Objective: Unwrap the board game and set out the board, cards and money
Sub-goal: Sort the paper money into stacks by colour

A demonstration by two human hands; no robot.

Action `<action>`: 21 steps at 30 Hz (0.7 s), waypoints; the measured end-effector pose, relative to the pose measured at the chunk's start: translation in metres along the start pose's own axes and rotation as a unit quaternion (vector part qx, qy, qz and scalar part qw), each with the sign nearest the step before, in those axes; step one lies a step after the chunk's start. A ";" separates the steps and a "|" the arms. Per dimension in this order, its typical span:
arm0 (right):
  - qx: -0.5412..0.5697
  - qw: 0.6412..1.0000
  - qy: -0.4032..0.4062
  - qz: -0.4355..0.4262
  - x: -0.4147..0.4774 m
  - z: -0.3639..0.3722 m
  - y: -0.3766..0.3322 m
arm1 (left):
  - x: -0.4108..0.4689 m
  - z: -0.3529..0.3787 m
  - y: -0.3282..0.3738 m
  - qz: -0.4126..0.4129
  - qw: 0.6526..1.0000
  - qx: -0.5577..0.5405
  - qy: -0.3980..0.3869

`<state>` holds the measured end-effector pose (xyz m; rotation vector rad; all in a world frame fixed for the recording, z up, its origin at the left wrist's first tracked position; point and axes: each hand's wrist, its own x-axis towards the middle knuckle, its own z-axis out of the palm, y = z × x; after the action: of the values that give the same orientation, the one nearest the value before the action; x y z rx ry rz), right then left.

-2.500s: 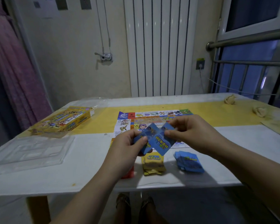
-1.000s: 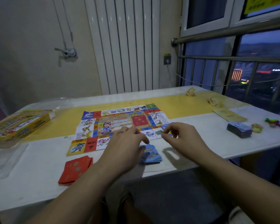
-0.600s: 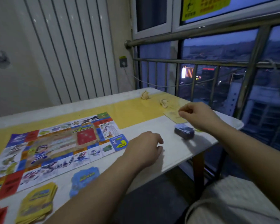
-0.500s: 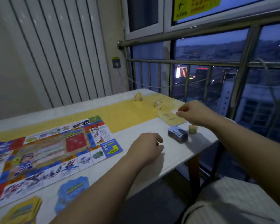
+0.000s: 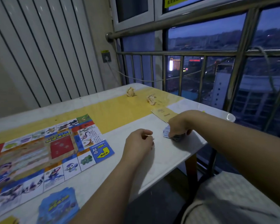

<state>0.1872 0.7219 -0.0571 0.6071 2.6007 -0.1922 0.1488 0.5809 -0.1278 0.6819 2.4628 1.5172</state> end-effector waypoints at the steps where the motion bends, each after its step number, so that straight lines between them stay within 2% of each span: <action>1: -0.012 1.000 0.005 -0.001 0.000 0.002 0.000 | -0.001 -0.001 0.000 -0.008 1.000 -0.030 0.002; 10: -0.057 0.994 0.095 -0.010 -0.007 0.018 -0.005 | -0.015 0.007 -0.003 0.043 0.996 -0.060 0.041; 17: -0.014 0.996 0.087 0.010 -0.004 0.025 -0.008 | -0.018 0.006 -0.002 0.053 0.995 -0.074 0.045; 21: -0.030 0.996 0.078 -0.010 -0.005 0.021 -0.013 | -0.022 0.005 -0.001 0.051 0.994 -0.090 0.048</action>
<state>0.1942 0.7033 -0.0727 0.5972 2.7532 -0.0755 0.1694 0.5743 -0.1333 0.7274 2.3514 1.8231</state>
